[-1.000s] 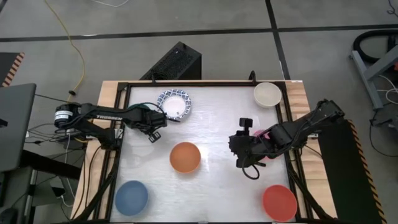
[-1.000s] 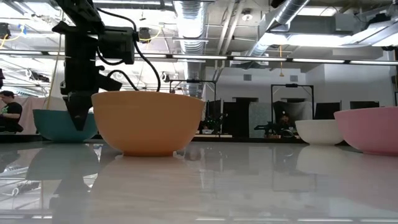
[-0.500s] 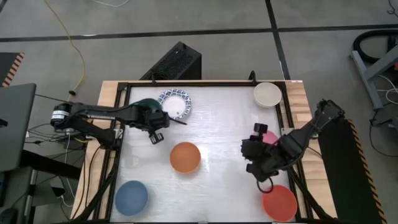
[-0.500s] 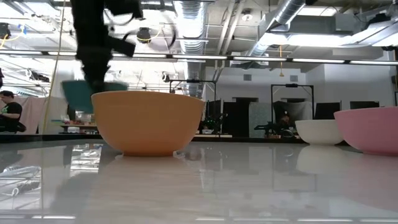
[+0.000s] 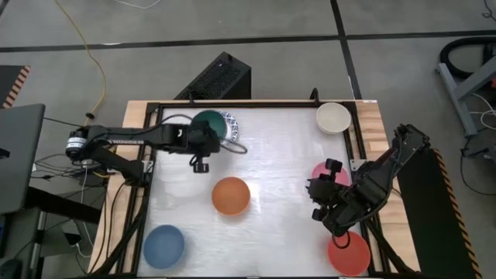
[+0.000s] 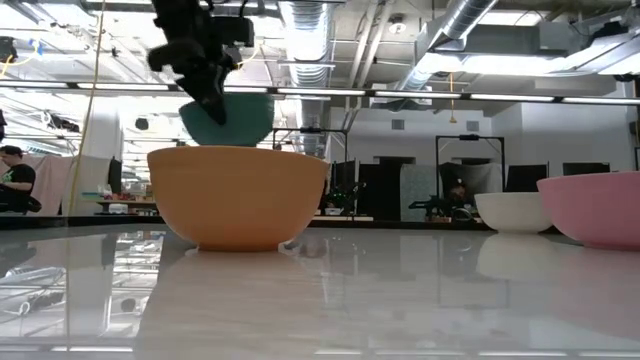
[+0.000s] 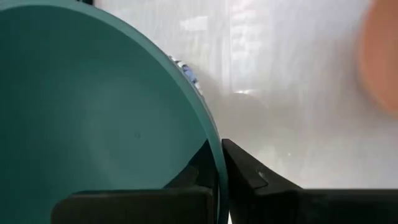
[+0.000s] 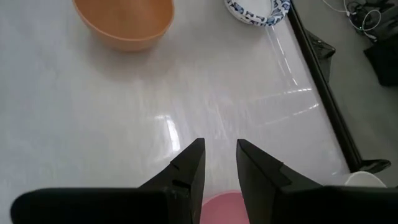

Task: Nest bowls inside each other
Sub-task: Stack the green bowl on the blue patterned bowl

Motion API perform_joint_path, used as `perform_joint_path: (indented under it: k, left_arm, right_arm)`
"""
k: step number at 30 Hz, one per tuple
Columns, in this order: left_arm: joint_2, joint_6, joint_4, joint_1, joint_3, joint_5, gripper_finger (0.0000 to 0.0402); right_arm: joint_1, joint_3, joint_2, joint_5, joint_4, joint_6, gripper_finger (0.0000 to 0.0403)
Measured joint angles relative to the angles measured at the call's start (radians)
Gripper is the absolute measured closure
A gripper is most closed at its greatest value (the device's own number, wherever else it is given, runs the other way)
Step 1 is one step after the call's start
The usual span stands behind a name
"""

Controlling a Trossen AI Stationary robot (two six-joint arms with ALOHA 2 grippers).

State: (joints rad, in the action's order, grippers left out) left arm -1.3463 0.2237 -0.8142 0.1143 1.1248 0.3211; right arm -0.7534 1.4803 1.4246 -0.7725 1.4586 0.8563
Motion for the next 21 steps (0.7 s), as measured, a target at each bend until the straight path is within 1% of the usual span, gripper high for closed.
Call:
perform_joint_path:
  k: [3,9,12,18,21]
  left_arm:
    - [-0.033,0.043,0.042,0.081,0.0,-0.091,0.0401]
    - [-0.116,0.108,0.07,0.205,0.0,-0.152,0.0401]
    - [-0.164,0.134,0.083,0.246,0.0,-0.208,0.0401]
    - [-0.252,0.156,0.111,0.296,0.0,-0.235,0.0401]
    - [-0.276,0.162,0.113,0.304,0.0,-0.219,0.04]
  right_arm:
    - [0.001,0.0,0.0,0.0,-0.001,0.009,0.029]
    - [0.001,0.0,0.0,0.0,-0.003,0.011,0.029]
    - [0.001,0.0,0.0,-0.013,-0.004,0.011,0.029]
    - [0.001,0.0,0.0,-0.015,-0.008,0.024,0.029]
    - [0.001,0.0,0.0,-0.015,-0.017,0.034,0.029]
